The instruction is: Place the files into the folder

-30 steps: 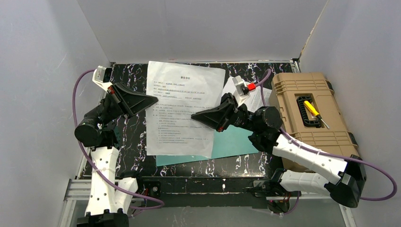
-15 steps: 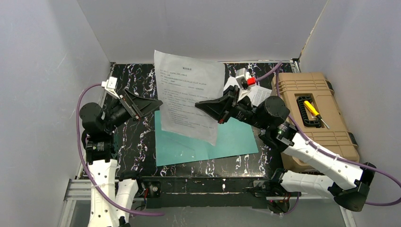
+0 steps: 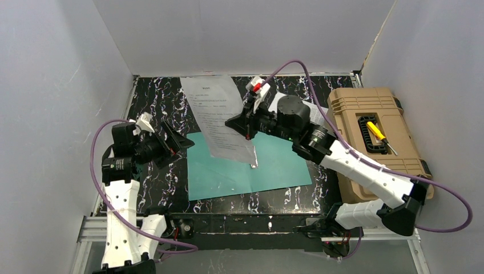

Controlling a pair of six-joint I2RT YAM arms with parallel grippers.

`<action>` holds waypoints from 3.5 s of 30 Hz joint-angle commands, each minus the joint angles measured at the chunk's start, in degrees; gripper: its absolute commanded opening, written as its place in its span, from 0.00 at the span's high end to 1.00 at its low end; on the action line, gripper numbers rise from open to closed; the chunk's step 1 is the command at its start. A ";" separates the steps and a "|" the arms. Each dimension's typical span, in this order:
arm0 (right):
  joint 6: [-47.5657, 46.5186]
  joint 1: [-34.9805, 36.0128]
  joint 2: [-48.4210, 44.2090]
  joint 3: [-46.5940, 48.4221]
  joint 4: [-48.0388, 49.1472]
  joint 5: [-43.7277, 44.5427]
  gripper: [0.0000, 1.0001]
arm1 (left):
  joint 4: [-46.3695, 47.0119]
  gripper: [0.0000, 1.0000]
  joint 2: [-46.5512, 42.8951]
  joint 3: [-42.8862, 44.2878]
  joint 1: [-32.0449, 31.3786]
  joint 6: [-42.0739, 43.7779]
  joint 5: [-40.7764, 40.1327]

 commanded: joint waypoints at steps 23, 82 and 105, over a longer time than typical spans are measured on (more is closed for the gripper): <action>12.03 -20.20 20.64 -2.96 13.00 -23.91 0.99 | 0.33 0.02 15.81 -19.79 -3.16 -12.01 -19.56; 32.84 -15.10 40.84 -18.18 52.69 -29.66 0.99 | 19.83 0.04 34.62 -25.48 -15.86 -14.36 -24.67; 39.74 -13.64 47.50 -23.99 62.80 -25.14 0.99 | 19.91 0.04 34.20 -26.01 -15.86 -13.66 -25.03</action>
